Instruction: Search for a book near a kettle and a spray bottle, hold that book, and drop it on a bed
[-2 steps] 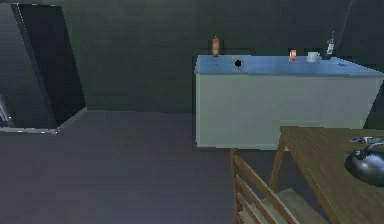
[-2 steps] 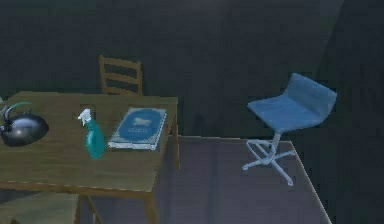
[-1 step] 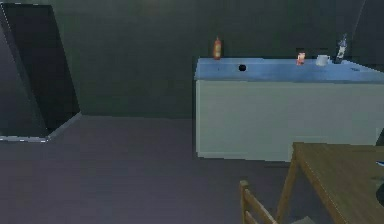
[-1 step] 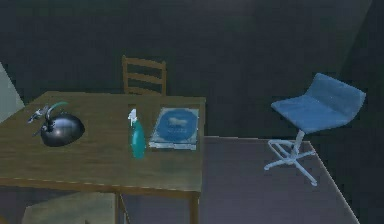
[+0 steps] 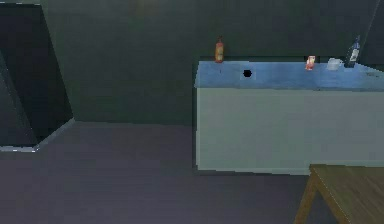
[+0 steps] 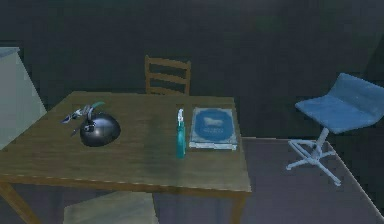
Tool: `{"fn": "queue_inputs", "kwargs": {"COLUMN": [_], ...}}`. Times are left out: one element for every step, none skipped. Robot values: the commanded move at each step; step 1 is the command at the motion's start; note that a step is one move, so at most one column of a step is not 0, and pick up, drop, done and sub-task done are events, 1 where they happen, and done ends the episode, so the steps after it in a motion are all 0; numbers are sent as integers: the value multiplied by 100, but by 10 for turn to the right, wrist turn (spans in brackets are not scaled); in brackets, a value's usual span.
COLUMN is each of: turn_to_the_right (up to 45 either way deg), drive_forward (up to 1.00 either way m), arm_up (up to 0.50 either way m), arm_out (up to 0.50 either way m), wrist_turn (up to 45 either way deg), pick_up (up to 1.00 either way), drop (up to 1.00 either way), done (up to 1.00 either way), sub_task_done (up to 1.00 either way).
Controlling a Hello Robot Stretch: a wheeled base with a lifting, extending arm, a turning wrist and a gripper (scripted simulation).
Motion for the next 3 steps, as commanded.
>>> {"fn": "queue_inputs", "kwargs": {"turn_to_the_right": [0, 0, 0], "drive_forward": [0, 0, 0], "arm_up": [50, 32, 0], "arm_out": [0, 0, 44], "wrist_turn": [0, 0, 0], "pick_up": [0, 0, 0], "drop": [0, 0, 0], "done": [0, 0, 0], "sub_task_done": [0, 0, 0]}}
